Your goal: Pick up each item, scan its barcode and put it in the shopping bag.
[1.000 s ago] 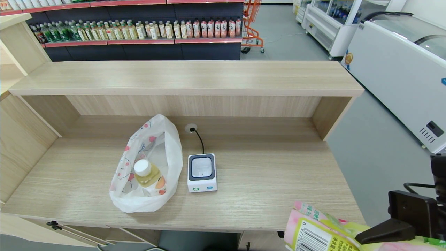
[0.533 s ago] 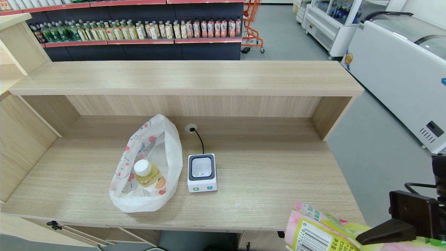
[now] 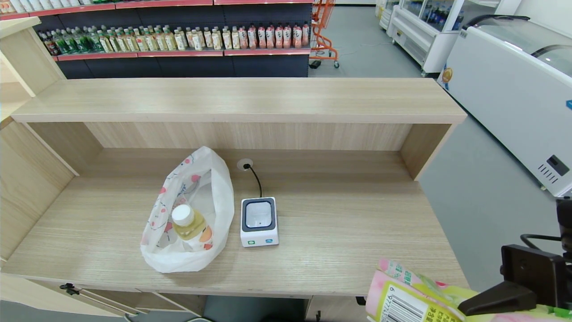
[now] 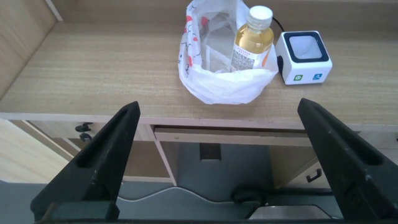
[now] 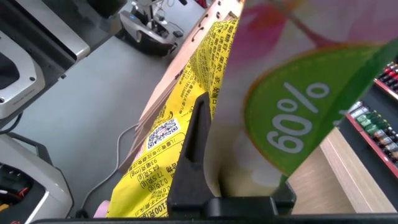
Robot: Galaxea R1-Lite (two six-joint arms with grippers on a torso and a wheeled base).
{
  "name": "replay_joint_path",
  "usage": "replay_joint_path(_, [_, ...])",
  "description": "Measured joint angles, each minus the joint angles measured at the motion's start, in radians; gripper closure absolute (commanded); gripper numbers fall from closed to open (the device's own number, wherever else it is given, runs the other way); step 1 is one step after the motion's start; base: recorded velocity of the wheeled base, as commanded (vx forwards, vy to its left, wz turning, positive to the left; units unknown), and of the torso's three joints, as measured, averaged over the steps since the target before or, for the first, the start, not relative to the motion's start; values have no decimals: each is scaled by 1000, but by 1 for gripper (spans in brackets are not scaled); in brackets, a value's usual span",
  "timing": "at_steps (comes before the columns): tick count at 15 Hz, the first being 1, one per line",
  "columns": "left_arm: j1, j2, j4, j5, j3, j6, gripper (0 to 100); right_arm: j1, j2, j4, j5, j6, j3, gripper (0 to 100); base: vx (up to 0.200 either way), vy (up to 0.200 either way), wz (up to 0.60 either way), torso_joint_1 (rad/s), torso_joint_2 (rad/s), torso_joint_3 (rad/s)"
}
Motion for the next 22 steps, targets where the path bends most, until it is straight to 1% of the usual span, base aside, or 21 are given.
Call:
replay_joint_path(3, [0,0,0,0,0,0,0,1,-9,0,0,4,1,100,0,0,0,0,0,0])
replay_joint_path(4, [0,0,0,0,0,0,0,-1,-14,4,0,24,-2,100,0,0,0,0,0,0])
replay_joint_path(5, [0,0,0,0,0,0,0,-11,-25,12,-21,116,-9,100,0,0,0,0,0,0])
replay_joint_path(6, [0,0,0,0,0,0,0,-32,-39,16,-69,223,-18,100,0,0,0,0,0,0])
replay_joint_path(7, [0,0,0,0,0,0,0,-57,-57,18,-136,364,-32,100,0,0,0,0,0,0])
replay_joint_path(8, [0,0,0,0,0,0,0,-85,-83,21,-214,555,-51,100,0,0,0,0,0,0])
replay_joint_path(9, [0,0,0,0,0,0,0,-112,-112,23,-288,691,-67,100,0,0,0,0,0,0])
replay_joint_path(10, [0,0,0,0,0,0,0,-131,-142,23,-364,854,-80,100,0,0,0,0,0,0])
replay_joint_path(11, [0,0,0,0,0,0,0,-146,-173,23,-471,1054,-91,100,0,0,0,0,0,0])
replay_joint_path(12, [0,0,0,0,0,0,0,-157,-198,21,-566,1181,-97,100,0,0,0,0,0,0])
replay_joint_path(13, [0,0,0,0,0,0,0,-172,-217,17,-644,1226,-96,100,0,0,0,0,0,0])
replay_joint_path(14, [0,0,0,0,0,0,0,-204,-231,16,-707,1215,-83,100,0,0,0,0,0,0])
replay_joint_path(16, [0,0,0,0,0,0,0,-266,-251,16,-736,1195,-59,100,0,0,0,0,0,0])
replay_joint_path(17, [1,0,0,0,0,0,0,-282,-257,16,-747,1196,-53,100,0,0,0,0,0,0])
replay_joint_path(18, [1,0,0,0,0,0,0,-290,-259,16,-790,1210,-52,100,0,0,0,0,0,0])
replay_joint_path(19, [0,0,0,0,0,0,0,-291,-259,18,-839,1275,-57,100,0,0,0,0,0,0])
replay_joint_path(20, [0,0,0,0,0,0,0,-280,-259,17,-875,1368,-69,100,0,0,0,0,0,0])
replay_joint_path(21, [0,0,0,0,0,0,0,-253,-261,17,-907,1467,-85,100,0,0,0,0,0,0])
replay_joint_path(22, [0,0,0,0,0,0,0,-202,-262,18,-967,1579,-110,100,0,0,0,0,0,0])
